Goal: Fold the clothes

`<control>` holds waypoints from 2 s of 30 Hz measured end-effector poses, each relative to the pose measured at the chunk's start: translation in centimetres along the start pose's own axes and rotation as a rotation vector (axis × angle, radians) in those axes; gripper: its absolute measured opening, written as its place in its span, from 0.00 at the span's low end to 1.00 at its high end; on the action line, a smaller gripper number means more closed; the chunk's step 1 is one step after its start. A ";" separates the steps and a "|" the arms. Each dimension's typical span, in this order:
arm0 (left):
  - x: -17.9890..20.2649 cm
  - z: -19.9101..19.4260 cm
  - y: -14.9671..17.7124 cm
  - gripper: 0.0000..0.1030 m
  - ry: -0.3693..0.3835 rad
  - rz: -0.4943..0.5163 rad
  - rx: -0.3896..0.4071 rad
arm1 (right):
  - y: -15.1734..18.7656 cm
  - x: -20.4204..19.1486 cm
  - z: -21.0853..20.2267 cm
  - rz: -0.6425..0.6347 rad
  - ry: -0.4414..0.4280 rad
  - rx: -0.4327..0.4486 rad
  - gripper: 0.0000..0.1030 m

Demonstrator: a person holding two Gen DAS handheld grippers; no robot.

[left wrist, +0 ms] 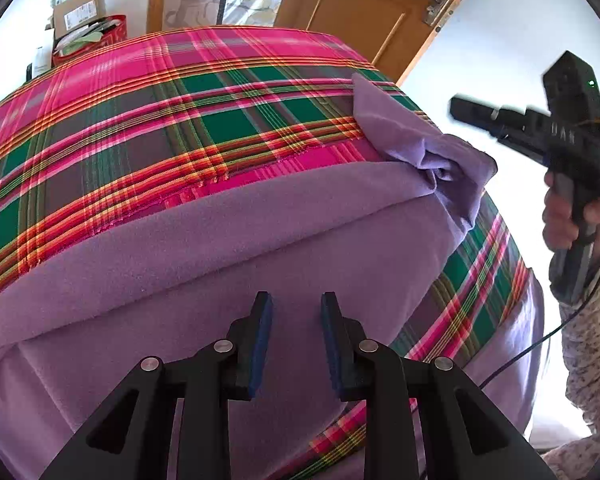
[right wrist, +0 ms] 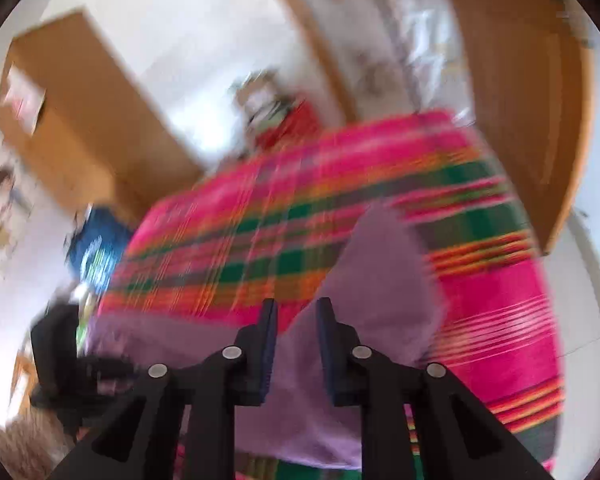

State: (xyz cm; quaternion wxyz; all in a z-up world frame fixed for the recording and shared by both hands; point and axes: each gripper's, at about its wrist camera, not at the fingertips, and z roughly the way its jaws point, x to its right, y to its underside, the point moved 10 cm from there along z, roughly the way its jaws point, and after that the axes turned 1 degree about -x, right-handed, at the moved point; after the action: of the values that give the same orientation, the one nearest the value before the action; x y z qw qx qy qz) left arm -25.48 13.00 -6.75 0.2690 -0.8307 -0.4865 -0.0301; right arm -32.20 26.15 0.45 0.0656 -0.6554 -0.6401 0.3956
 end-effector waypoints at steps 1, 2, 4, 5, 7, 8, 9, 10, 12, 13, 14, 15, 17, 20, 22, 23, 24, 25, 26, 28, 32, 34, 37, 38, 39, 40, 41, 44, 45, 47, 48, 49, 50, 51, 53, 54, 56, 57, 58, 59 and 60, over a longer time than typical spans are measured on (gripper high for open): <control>0.0 0.0 0.0 0.25 0.001 -0.002 0.001 | -0.4 1.7 -0.5 0.052 0.031 0.022 0.27; -0.1 -0.1 0.0 0.25 0.002 -0.004 0.001 | -0.8 3.4 -1.1 0.106 0.063 0.043 0.30; -0.2 -0.2 0.1 0.25 0.004 -0.007 0.004 | -0.8 6.0 -1.0 0.183 0.112 0.036 0.31; -0.2 -0.2 0.1 0.25 0.003 -0.007 0.004 | -0.5 7.3 -1.0 0.221 0.121 0.038 0.32; -0.2 -0.1 0.0 0.25 0.000 -0.005 0.004 | 0.5 8.4 0.1 0.274 0.095 0.002 0.34; -0.2 0.0 0.0 0.25 -0.002 -0.004 0.004 | 1.0 8.7 0.8 0.304 0.066 -0.024 0.36; -0.2 0.0 0.0 0.25 -0.004 -0.001 0.003 | 1.5 8.9 1.4 0.335 0.036 -0.050 0.38; -0.1 0.0 0.0 0.25 -0.006 0.002 0.003 | 1.9 8.9 1.9 0.367 -0.008 -0.063 0.40; 0.0 0.1 0.0 0.25 -0.005 0.003 0.001 | 2.2 8.6 2.8 0.434 -0.110 -0.074 0.43; 0.0 0.1 0.0 0.25 -0.004 0.004 0.001 | 2.2 8.6 3.1 0.448 -0.124 -0.074 0.43; 0.1 0.2 0.0 0.25 -0.003 0.004 0.000 | 2.1 8.6 3.5 0.462 -0.137 -0.074 0.43; 0.2 0.2 0.0 0.25 -0.002 0.005 0.000 | 2.2 8.8 3.8 0.463 -0.124 -0.079 0.43; 0.3 0.3 0.0 0.25 -0.001 0.006 -0.001 | 2.2 8.6 4.4 0.457 -0.123 -0.088 0.44; 0.7 0.4 0.0 0.25 0.001 0.016 -0.003 | 2.1 8.7 4.9 0.461 -0.124 -0.091 0.44; 1.0 0.5 0.1 0.25 0.006 0.024 -0.007 | 1.9 8.8 5.2 0.466 -0.127 -0.086 0.43; 1.2 0.5 0.1 0.25 0.008 0.028 -0.008 | 1.8 8.8 5.1 0.468 -0.128 -0.085 0.38; 1.3 0.6 0.1 0.25 0.008 0.031 -0.009 | 1.7 8.9 5.1 0.470 -0.129 -0.084 0.32; 1.4 0.6 0.1 0.25 0.006 0.033 -0.010 | 1.7 8.8 5.0 0.457 -0.121 -0.082 0.16; 1.4 0.7 0.1 0.25 0.005 0.035 -0.010 | 1.7 8.7 5.0 0.444 -0.112 -0.080 0.10; 1.6 0.7 0.2 0.25 0.002 0.039 -0.011 | 1.4 8.8 3.7 0.416 -0.085 -0.039 0.09; 1.8 0.9 0.2 0.25 -0.003 0.043 -0.013 | 0.5 9.7 0.6 0.398 -0.019 0.064 0.07; 1.8 0.9 0.2 0.25 -0.006 0.045 -0.014 | 0.0 10.5 -1.3 0.388 0.040 0.122 0.07; 2.0 1.0 0.2 0.25 -0.004 0.047 -0.017 | -0.4 12.0 -5.2 0.348 0.183 0.231 0.07; 2.0 1.0 0.2 0.25 -0.004 0.048 -0.017 | -0.3 12.5 -6.5 0.336 0.230 0.260 0.07; 2.1 1.0 0.2 0.25 -0.001 0.049 -0.020 | -0.1 13.0 -7.8 0.323 0.276 0.288 0.07; 2.2 1.0 0.3 0.25 0.005 0.050 -0.024 | 0.1 13.5 -8.7 0.314 0.320 0.303 0.07; 2.3 1.0 0.3 0.25 0.011 0.051 -0.029 | 0.4 14.0 -9.6 0.305 0.364 0.318 0.07; 2.7 1.1 0.6 0.25 0.022 0.067 -0.044 | 1.5 15.1 -9.7 0.288 0.429 0.296 0.07; 2.7 1.0 0.8 0.25 0.023 0.072 -0.048 | 2.0 15.7 -9.6 0.300 0.444 0.283 0.07; 2.9 0.9 1.1 0.25 0.024 0.081 -0.056 | 3.4 16.8 -9.0 0.337 0.466 0.254 0.07; 3.0 0.9 1.2 0.25 0.026 0.084 -0.061 | 4.0 17.1 -8.7 0.354 0.475 0.241 0.07; 3.0 0.9 1.3 0.25 0.025 0.088 -0.063 | 4.7 17.5 -8.3 0.371 0.483 0.229 0.07; 3.1 0.8 1.4 0.25 0.023 0.092 -0.065 | 5.2 17.9 -7.9 0.373 0.500 0.213 0.07; 3.1 0.8 1.4 0.25 0.021 0.097 -0.067 | 5.8 18.3 -7.5 0.374 0.517 0.197 0.07; 3.1 0.8 1.4 0.25 0.020 0.093 -0.070 | 6.7 19.0 -7.2 0.394 0.520 0.181 0.07; 3.1 0.8 1.4 0.25 0.021 0.092 -0.071 | 6.9 19.1 -7.6 0.399 0.521 0.192 0.07; 3.1 0.8 1.4 0.25 0.022 0.090 -0.073 | 7.2 19.3 -8.4 0.404 0.519 0.212 0.07; 3.1 0.9 1.4 0.25 0.023 0.089 -0.074 | 7.3 19.2 -9.2 0.404 0.518 0.224 0.07; 3.1 1.0 1.3 0.25 0.024 0.088 -0.074 | 7.2 18.8 -9.7 0.394 0.524 0.236 0.07; 3.1 1.0 1.4 0.25 0.026 0.088 -0.075 | 7.1 18.5 -10.2 0.384 0.529 0.248 0.07; 3.1 1.0 1.5 0.25 0.029 0.087 -0.077 | 6.9 18.1 -10.7 0.374 0.535 0.260 0.07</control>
State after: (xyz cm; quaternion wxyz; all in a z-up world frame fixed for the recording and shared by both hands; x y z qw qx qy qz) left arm -22.82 15.33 -7.29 0.2449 -0.8602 -0.4446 -0.0489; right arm -22.67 45.58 -4.23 0.2402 -0.8279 -0.4133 0.2933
